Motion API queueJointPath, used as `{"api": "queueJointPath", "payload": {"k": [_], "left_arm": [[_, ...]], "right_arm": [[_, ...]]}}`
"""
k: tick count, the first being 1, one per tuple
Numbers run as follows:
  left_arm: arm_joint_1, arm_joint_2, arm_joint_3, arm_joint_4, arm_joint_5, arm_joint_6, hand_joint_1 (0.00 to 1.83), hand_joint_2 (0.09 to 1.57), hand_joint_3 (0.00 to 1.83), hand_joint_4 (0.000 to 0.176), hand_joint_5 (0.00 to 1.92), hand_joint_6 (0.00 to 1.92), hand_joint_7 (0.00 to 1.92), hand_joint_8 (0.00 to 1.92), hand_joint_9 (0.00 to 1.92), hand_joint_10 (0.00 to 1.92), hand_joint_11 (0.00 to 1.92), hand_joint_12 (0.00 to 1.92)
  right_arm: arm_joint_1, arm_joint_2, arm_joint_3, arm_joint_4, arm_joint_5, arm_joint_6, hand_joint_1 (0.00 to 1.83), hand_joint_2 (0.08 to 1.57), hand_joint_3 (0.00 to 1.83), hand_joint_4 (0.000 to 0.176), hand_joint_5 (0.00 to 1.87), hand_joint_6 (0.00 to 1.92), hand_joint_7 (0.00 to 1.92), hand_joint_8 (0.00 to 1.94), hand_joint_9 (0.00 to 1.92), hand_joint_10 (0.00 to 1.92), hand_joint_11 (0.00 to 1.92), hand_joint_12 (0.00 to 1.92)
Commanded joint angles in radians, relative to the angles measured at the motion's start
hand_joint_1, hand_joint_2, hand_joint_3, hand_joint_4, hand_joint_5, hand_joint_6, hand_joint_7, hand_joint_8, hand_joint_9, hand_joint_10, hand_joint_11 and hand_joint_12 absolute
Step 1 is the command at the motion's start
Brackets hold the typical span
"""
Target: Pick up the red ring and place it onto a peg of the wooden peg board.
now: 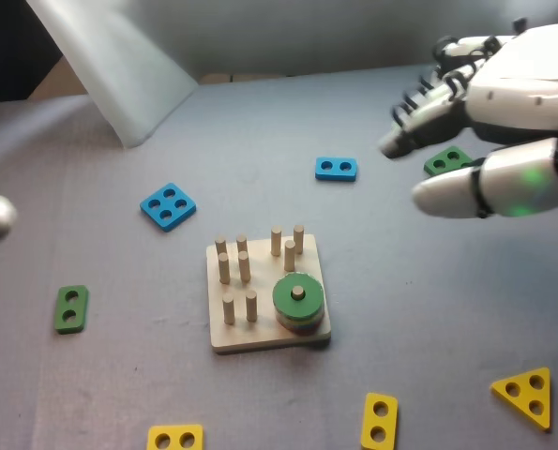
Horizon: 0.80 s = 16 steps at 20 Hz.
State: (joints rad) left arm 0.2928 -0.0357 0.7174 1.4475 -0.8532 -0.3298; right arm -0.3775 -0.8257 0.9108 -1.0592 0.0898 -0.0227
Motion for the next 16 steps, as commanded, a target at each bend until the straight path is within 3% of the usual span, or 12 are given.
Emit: {"api": "queueJointPath", "payload": {"k": [1,2,3,4,5,6,7,10,16], "left_arm": [[-0.011,0.000,-0.004,-0.086,-0.025,-0.001,0.31,1.43,0.01,0.000,0.70,0.67,0.65,1.01,0.54,1.23,0.34,1.52],[-0.011,0.000,-0.005,-0.086,-0.025,-0.001,0.59,1.44,0.01,0.049,0.50,1.58,0.56,1.47,0.49,1.65,0.38,1.82],[-0.011,0.000,-0.004,-0.087,-0.025,-0.002,0.62,1.49,0.02,0.047,0.42,1.85,0.59,1.83,0.59,1.87,0.55,1.90],[-0.011,0.000,-0.003,-0.087,-0.025,-0.003,0.36,1.57,0.05,0.000,0.74,1.92,0.77,1.92,0.81,1.92,0.82,1.92],[-0.011,0.000,-0.003,-0.087,-0.025,-0.003,0.36,1.57,0.05,0.000,0.74,1.92,0.77,1.92,0.81,1.92,0.82,1.92],[-0.011,0.000,-0.004,-0.087,-0.025,-0.003,0.26,1.57,0.09,0.000,0.81,1.92,0.83,1.92,0.84,1.92,0.88,1.92],[-0.011,0.000,-0.005,-0.087,-0.025,-0.003,0.19,1.57,0.12,0.000,0.84,1.92,0.87,1.92,0.86,1.92,0.91,1.92],[-0.011,0.000,-0.005,-0.087,-0.025,-0.002,0.23,1.57,0.10,0.000,0.87,1.92,0.94,1.92,0.92,1.92,1.01,1.92],[-0.011,0.001,-0.006,-0.087,-0.025,-0.002,0.23,1.57,0.11,0.000,0.84,1.92,0.93,1.92,0.91,1.92,0.98,1.92]], "right_arm": [[0.019,0.012,-0.016,0.009,0.080,0.008,0.26,1.36,0.00,0.000,0.76,0.06,0.79,0.06,0.70,0.10,0.12,1.22],[0.017,0.029,-0.035,0.009,0.082,0.012,0.33,1.36,0.00,0.000,0.83,0.09,0.88,0.08,0.77,0.12,0.15,1.28],[0.017,0.041,-0.048,0.009,0.082,0.016,0.71,1.36,0.00,0.040,0.63,1.28,0.85,0.44,0.68,0.66,0.23,1.42],[0.017,0.053,-0.064,0.009,0.080,0.023,0.52,1.46,0.01,0.000,0.57,1.58,0.67,1.44,0.58,1.54,0.38,1.81],[0.018,0.066,-0.081,0.009,0.079,0.025,0.52,1.46,0.01,0.000,0.57,1.58,0.67,1.44,0.58,1.54,0.38,1.81],[0.018,0.078,-0.097,0.004,0.079,0.025,0.51,1.49,0.01,0.000,0.57,1.78,0.66,1.73,0.63,1.81,0.51,1.90],[0.018,0.091,-0.113,-0.010,0.079,0.025,0.56,1.51,0.00,0.000,0.56,1.89,0.65,1.90,0.67,1.90,0.60,1.92],[0.017,0.140,-0.162,-0.032,0.078,0.024,0.48,1.57,0.00,0.000,0.68,1.92,0.76,1.94,0.80,1.92,0.81,1.92],[0.025,0.214,-0.212,-0.037,0.069,0.026,0.41,1.57,0.03,0.000,0.79,1.92,0.82,1.94,0.83,1.92,0.92,1.92]]}}
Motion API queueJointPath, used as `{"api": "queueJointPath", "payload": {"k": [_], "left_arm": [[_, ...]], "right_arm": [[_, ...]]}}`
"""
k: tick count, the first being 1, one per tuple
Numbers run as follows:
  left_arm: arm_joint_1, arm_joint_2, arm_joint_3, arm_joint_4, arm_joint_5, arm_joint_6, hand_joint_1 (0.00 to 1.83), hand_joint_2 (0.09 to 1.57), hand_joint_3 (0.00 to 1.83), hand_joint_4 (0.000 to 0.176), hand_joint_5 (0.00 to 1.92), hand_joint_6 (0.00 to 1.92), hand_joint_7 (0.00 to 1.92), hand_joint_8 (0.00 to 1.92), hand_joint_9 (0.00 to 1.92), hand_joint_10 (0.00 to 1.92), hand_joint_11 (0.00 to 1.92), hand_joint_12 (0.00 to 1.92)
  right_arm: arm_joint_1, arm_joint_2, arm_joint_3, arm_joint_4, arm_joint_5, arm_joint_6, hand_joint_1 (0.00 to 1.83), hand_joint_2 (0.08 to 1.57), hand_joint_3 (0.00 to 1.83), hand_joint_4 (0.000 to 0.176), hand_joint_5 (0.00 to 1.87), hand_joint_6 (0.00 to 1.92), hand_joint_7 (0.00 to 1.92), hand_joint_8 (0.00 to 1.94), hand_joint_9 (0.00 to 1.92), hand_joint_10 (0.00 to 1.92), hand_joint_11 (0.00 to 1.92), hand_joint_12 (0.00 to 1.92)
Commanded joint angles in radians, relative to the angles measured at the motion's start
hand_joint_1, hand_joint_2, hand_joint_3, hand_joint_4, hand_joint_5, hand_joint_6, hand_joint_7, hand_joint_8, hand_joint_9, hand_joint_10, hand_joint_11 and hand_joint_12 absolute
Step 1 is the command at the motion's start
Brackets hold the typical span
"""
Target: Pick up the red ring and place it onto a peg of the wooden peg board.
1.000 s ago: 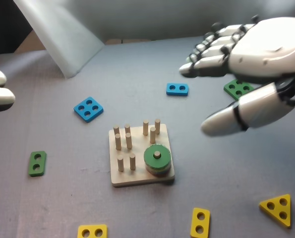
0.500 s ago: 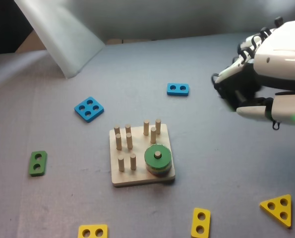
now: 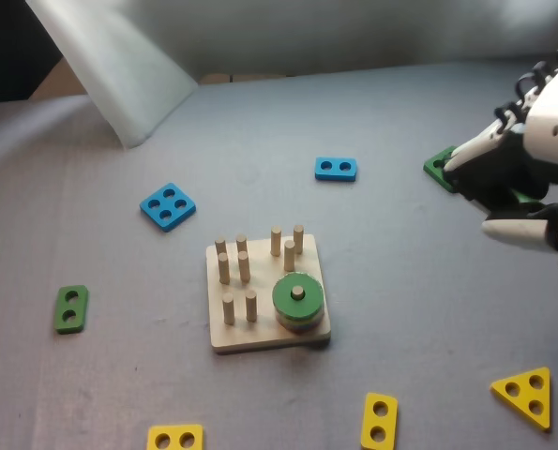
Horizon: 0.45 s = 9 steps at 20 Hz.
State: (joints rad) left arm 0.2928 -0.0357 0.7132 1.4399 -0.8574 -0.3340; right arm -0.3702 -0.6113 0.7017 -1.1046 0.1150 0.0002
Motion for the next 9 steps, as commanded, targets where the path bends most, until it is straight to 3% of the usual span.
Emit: {"api": "queueJointPath", "payload": {"k": [1,3,5,9], "left_arm": [[-0.011,0.001,-0.001,-0.079,-0.021,0.003,0.24,1.57,0.12,0.000,0.82,1.92,0.89,1.92,0.88,1.92,0.92,1.92],[-0.011,0.001,-0.002,-0.079,-0.021,0.003,0.33,1.57,0.10,0.000,0.82,1.92,0.89,1.92,0.87,1.92,0.91,1.92],[-0.011,0.001,-0.004,-0.079,-0.021,0.003,0.48,1.57,0.03,0.000,0.90,1.92,0.98,1.92,0.94,1.92,1.00,1.92],[-0.011,0.002,-0.005,-0.079,-0.020,0.003,0.47,1.56,0.00,0.000,0.96,1.92,1.05,1.92,1.02,1.92,1.10,1.92]], "right_arm": [[0.019,0.008,-0.008,0.008,0.044,0.005,0.44,1.56,0.01,0.000,0.84,1.92,0.86,1.94,0.86,1.92,0.95,1.92],[0.024,0.020,-0.019,0.008,0.044,0.005,0.30,1.57,0.01,0.000,0.85,1.92,0.87,1.94,0.84,1.92,0.95,1.92],[0.026,0.025,-0.029,0.008,0.044,0.004,0.40,1.54,0.00,0.000,0.83,1.92,0.85,1.94,0.79,1.92,0.88,1.92],[0.032,0.035,-0.042,-0.001,0.044,0.004,0.58,1.47,0.00,0.000,0.84,1.92,0.85,1.94,0.76,1.92,0.81,1.92]]}}
